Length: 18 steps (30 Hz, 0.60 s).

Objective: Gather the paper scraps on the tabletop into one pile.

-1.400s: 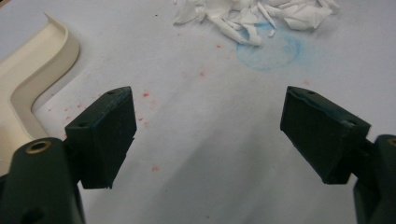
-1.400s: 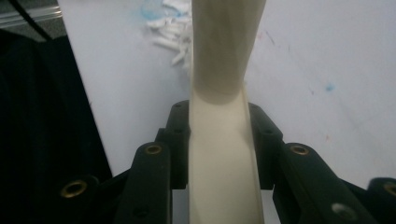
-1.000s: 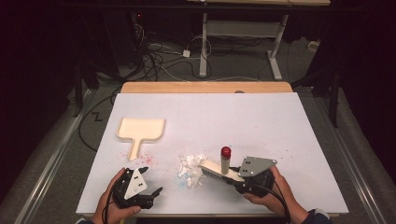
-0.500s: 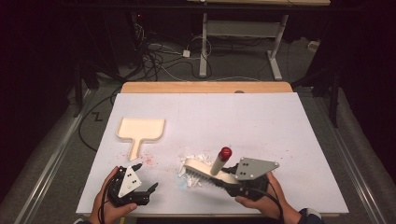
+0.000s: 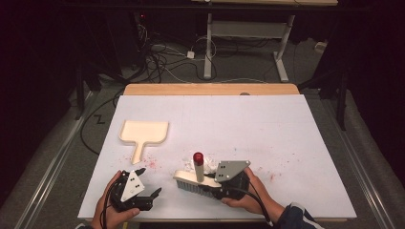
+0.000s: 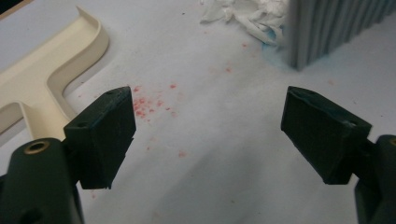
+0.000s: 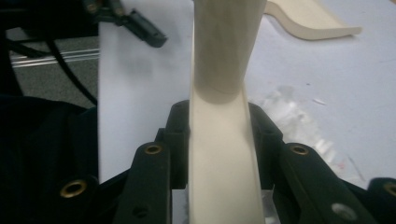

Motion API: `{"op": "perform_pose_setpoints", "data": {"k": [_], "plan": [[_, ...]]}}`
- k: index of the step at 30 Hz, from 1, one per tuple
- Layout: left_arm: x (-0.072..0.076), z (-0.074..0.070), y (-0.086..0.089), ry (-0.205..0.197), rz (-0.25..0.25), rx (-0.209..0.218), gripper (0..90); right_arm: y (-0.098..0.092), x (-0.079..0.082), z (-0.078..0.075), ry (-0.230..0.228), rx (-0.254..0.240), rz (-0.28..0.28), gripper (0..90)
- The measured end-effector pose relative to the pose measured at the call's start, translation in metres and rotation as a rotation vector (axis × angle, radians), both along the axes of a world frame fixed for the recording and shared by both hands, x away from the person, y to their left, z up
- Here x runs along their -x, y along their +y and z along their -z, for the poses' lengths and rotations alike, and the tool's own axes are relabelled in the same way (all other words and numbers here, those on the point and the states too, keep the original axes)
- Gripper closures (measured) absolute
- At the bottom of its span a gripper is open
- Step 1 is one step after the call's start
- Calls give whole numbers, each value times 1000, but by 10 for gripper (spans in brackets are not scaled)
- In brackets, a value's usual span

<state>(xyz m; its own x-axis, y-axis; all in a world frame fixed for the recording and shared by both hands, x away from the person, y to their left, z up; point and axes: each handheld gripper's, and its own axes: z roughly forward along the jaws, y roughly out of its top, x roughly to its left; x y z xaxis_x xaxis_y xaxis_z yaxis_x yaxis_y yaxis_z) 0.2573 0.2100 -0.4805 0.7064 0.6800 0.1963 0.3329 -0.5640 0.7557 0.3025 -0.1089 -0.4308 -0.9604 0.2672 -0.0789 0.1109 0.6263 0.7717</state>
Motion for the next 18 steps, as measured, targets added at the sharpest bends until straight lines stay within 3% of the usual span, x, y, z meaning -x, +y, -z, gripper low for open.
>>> {"op": "perform_pose_setpoints", "data": {"k": [5, 7, 9, 15, 18], "plan": [[0, 1, -3, 6, 16, -4, 170, -5, -15, -1, 4, -2, 33, 681], [-1, 1, -3, 0, 21, -9, 170, -4, -17, -4, -27, 17, 58, 681], [-1, 1, -4, -2, 28, -12, 170, -7, -19, -7, -16, 0, 45, 681], [0, 1, -4, 3, 31, -12, 170, -25, -11, -25, -38, -19, 49, 681], [1, 1, -4, -1, 34, -14, 170, -44, -2, -42, -73, -9, 59, 681]]}}
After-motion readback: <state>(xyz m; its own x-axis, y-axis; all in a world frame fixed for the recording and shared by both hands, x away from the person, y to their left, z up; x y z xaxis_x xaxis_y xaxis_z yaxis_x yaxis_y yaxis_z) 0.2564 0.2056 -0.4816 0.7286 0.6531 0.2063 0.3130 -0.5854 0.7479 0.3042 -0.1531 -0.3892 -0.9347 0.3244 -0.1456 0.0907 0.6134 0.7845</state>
